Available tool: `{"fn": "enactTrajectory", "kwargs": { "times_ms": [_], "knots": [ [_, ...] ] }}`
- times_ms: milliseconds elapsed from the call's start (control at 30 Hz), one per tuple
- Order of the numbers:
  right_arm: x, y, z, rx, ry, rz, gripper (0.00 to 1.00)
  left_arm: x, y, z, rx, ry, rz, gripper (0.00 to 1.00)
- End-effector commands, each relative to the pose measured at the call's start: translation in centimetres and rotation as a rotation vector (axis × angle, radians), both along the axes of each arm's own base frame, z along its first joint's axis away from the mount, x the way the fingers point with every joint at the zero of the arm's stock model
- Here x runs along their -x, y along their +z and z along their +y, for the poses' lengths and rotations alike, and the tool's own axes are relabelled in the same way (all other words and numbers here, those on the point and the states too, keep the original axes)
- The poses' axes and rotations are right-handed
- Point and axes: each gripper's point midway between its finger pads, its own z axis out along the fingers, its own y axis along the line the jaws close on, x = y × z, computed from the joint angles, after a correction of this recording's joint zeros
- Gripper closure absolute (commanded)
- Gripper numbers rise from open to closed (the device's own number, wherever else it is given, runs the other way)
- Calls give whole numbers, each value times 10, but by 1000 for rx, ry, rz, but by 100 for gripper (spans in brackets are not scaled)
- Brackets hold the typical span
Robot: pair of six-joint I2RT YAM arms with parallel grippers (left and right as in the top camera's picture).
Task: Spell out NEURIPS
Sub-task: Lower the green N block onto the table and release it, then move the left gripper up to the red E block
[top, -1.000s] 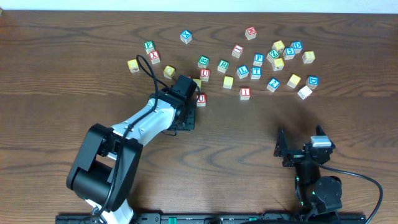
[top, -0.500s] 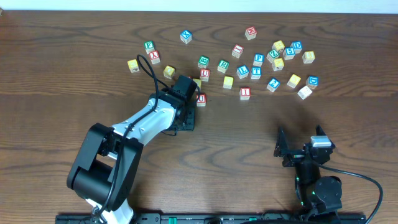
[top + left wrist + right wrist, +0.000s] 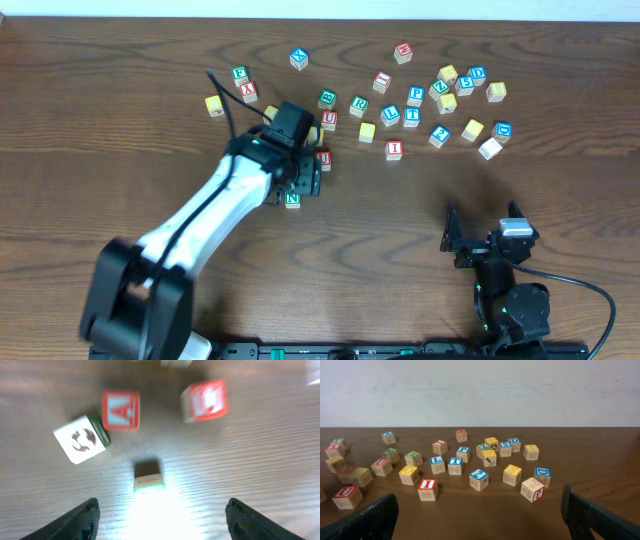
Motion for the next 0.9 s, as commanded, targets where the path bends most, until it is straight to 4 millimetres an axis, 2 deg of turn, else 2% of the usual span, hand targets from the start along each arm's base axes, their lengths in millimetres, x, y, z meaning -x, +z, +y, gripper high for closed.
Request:
{"fn": "enactTrajectory", "kwargs": {
  "times_ms": [0,200,300,833,867],
  "knots": [
    [0,-1,-3,-12,-15,2,1,-4,45,-2,37,-22,-113,19],
    [0,-1,-3,-12,-15,2,1,2,83,2,80,-21,-200,18],
    [0,-1,-3,-12,-15,2,1,4,93,3,94,-21,-228,14],
    [0,-1,-3,-12,-15,2,1,6,95,3,95,-21,-230,10],
    [0,-1,-3,-12,-15,2,1,6,95,4,94,-20,-227,7]
  ]
}}
